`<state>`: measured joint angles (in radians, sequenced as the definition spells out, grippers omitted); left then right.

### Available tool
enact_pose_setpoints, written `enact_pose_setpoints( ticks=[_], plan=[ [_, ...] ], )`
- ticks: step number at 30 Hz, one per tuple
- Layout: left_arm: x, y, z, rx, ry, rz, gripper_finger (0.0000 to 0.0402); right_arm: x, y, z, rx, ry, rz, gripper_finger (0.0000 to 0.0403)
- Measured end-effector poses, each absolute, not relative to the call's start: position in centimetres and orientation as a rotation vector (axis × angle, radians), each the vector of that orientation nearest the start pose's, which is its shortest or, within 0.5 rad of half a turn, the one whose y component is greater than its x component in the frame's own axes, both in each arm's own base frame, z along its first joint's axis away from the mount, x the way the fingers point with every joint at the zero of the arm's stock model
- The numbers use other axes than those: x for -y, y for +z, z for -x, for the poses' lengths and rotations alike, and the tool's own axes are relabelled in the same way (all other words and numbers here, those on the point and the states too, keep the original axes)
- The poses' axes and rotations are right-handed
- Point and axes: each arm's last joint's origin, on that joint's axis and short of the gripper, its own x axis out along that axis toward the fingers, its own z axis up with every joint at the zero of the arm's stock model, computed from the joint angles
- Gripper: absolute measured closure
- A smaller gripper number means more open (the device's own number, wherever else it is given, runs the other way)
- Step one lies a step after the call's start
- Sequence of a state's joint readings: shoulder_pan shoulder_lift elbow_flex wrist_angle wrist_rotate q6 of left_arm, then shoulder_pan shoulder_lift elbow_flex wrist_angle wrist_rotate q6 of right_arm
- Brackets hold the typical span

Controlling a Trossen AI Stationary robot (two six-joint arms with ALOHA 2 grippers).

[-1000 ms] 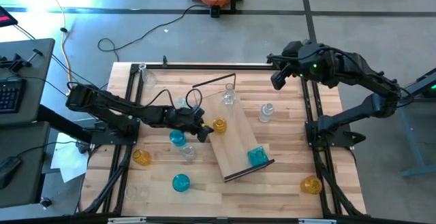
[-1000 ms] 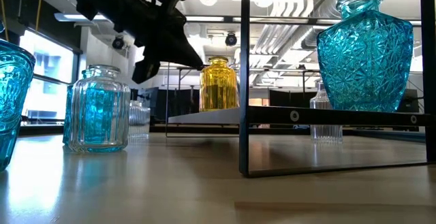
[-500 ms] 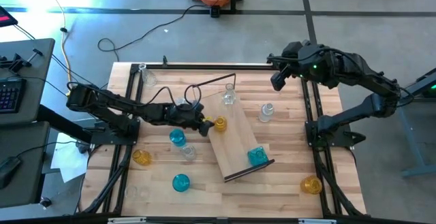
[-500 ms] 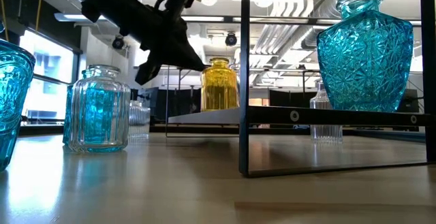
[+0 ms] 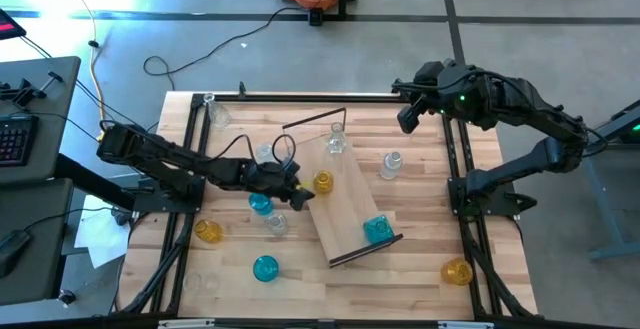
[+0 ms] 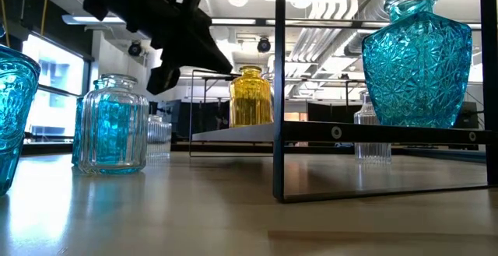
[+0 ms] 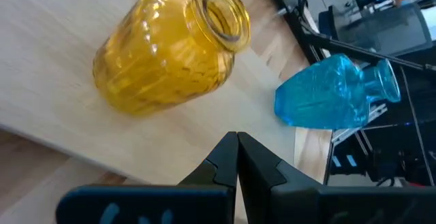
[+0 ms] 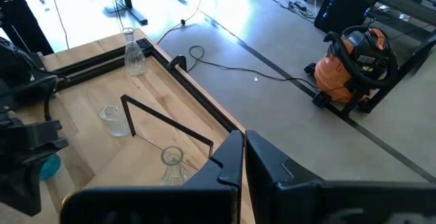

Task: Sort vases onto shelf
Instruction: Put the yellow crystal vase on the shelf

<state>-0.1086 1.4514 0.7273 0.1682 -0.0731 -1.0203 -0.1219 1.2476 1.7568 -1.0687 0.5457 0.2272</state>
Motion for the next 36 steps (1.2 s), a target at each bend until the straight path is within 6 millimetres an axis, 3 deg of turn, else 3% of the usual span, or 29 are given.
enact_pose_setpoints(
  ticks=[7, 22, 36],
  plan=[
    [2.8, 18.7, -29.1, -0.57, 0.328, 0.908, 0.0399, 3.9, 47.7, -19.6, -0.475, -0.709, -0.094, 0.0403],
    [1.9, 16.0, -31.4, -0.533, 0.294, 0.937, 0.0399, 3.9, 47.8, -19.7, -0.46, -0.703, -0.099, 0.0403],
    [-1.2, 16.4, -31.7, -0.503, 0.261, 0.901, 0.0399, 3.9, 47.9, -19.8, -0.447, -0.698, -0.102, 0.0403]
  ],
)
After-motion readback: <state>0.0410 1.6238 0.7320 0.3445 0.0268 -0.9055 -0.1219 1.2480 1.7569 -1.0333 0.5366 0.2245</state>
